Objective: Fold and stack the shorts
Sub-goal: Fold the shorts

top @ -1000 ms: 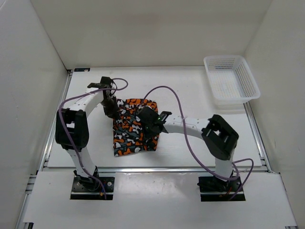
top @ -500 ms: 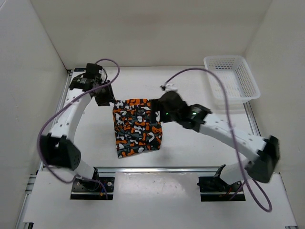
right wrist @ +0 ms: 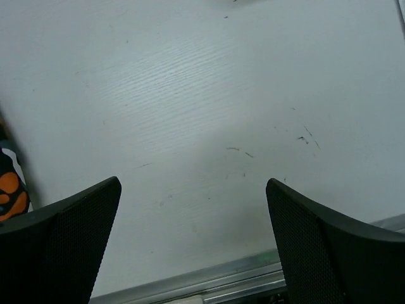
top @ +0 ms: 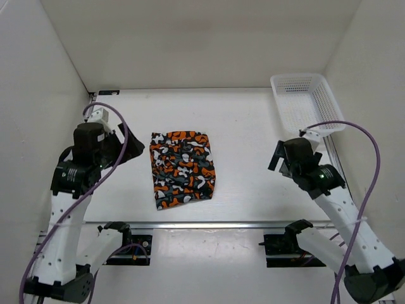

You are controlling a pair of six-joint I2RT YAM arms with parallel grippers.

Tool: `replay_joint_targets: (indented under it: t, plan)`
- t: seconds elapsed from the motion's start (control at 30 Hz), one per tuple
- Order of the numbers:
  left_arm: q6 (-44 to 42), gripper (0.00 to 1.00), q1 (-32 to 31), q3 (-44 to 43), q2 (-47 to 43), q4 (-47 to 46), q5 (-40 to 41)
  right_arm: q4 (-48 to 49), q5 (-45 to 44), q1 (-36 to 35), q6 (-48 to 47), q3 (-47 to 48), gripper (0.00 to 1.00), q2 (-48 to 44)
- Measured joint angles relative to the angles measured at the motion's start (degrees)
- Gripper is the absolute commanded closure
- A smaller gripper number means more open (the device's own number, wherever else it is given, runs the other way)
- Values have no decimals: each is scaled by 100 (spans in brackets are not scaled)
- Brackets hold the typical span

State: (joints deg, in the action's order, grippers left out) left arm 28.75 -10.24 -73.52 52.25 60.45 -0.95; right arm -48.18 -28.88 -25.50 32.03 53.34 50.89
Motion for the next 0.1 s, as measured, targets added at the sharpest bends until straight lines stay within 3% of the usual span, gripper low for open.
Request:
replay_joint_targets:
  t: [0.1]
  plan:
    - [199, 1, 0, 90, -387, -2, 103, -170, 13, 87, 63, -74, 0, -472]
